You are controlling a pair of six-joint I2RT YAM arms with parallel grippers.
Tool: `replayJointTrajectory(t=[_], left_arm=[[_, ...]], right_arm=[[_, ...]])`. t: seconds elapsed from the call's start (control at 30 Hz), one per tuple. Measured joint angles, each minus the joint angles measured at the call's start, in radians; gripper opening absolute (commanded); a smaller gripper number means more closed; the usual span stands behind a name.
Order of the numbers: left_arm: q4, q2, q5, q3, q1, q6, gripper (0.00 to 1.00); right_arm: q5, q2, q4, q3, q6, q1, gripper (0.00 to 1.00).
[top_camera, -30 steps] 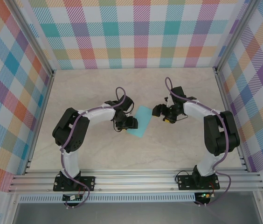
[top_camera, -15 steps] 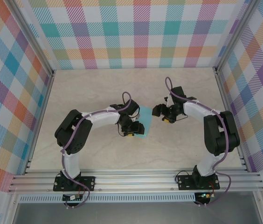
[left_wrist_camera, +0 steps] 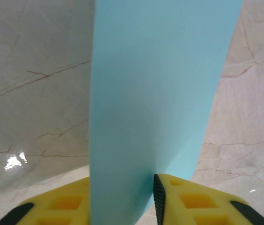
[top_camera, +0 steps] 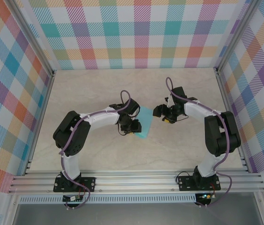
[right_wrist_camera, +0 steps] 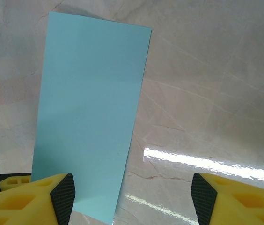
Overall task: Fold a paper plane with a square sheet of paper (fold left side to right side)
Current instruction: Pick up the square sheet of paper from the center of the table, then place a square sheet of paper at the center of the table.
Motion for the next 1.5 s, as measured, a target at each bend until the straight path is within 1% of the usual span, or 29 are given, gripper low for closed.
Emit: replayJointTrajectory(t=[0.1, 0.23, 0.3, 0.37, 0.5, 0.6, 0.73, 0.83, 0.93, 1.03, 1.13, 1.17, 1.2, 1.23, 1.3, 1.37, 1.43, 1.5], left_arm=[[0.000, -0.008, -0.014, 0.000, 0.000, -0.014, 0.12], [0.008, -0.058, -0.024, -0.003, 0.000, -0.042, 0.04], [0.046, -0.097, -0.017, -0.012, 0.000, -0.074, 0.00], [0.092, -0.131, -0.002, -0.017, 0.001, -0.116, 0.00], [0.214, -0.179, 0.012, -0.018, 0.001, -0.209, 0.00], [0.280, -0.190, 0.011, -0.006, 0.001, -0.265, 0.00], [0.353, -0.191, 0.010, 0.003, 0.001, -0.330, 0.00], [0.409, -0.189, 0.010, -0.013, 0.001, -0.383, 0.00], [0.494, -0.175, 0.010, -0.070, 0.001, -0.450, 0.00], [0.566, -0.126, 0.012, -0.149, 0.001, -0.526, 0.00], [0.601, -0.057, 0.024, -0.211, 0.000, -0.585, 0.00], [0.603, -0.035, 0.028, -0.225, -0.001, -0.602, 0.03], [0.607, -0.019, 0.029, -0.240, -0.002, -0.617, 0.10], [0.610, -0.012, 0.029, -0.251, -0.004, -0.630, 0.17], [0.612, -0.012, 0.027, -0.274, -0.006, -0.658, 0.38], [0.630, -0.023, 0.022, -0.273, -0.008, -0.666, 0.51], [0.609, -0.050, 0.011, -0.274, -0.008, -0.672, 0.60], [0.591, -0.080, 0.007, -0.275, -0.009, -0.681, 0.65]], right_arm=[[0.000, 0.000, 0.002, -0.004, 0.000, 0.000, 0.62], [0.000, -0.007, 0.015, -0.026, 0.004, 0.000, 0.52], [0.001, -0.026, 0.018, -0.037, 0.007, 0.000, 0.46], [0.000, -0.056, 0.031, -0.051, 0.015, -0.004, 0.43], [-0.014, -0.150, 0.070, -0.100, 0.043, -0.032, 0.44], [-0.019, -0.225, 0.097, -0.139, 0.068, -0.060, 0.47], [-0.022, -0.294, 0.117, -0.167, 0.087, -0.082, 0.49], [-0.023, -0.317, 0.127, -0.177, 0.097, -0.086, 0.49], [-0.026, -0.318, 0.128, -0.180, 0.101, -0.086, 0.49], [-0.027, -0.316, 0.129, -0.185, 0.101, -0.086, 0.49], [-0.031, -0.308, 0.131, -0.189, 0.101, -0.086, 0.49], [-0.032, -0.302, 0.131, -0.190, 0.101, -0.086, 0.49], [-0.034, -0.296, 0.131, -0.190, 0.101, -0.086, 0.49], [-0.034, -0.290, 0.130, -0.191, 0.101, -0.086, 0.49], [-0.033, -0.281, 0.130, -0.191, 0.101, -0.086, 0.50], [-0.033, -0.278, 0.129, -0.191, 0.100, -0.086, 0.51], [-0.033, -0.274, 0.129, -0.191, 0.097, -0.086, 0.51], [-0.033, -0.258, 0.127, -0.190, 0.093, -0.086, 0.52]])
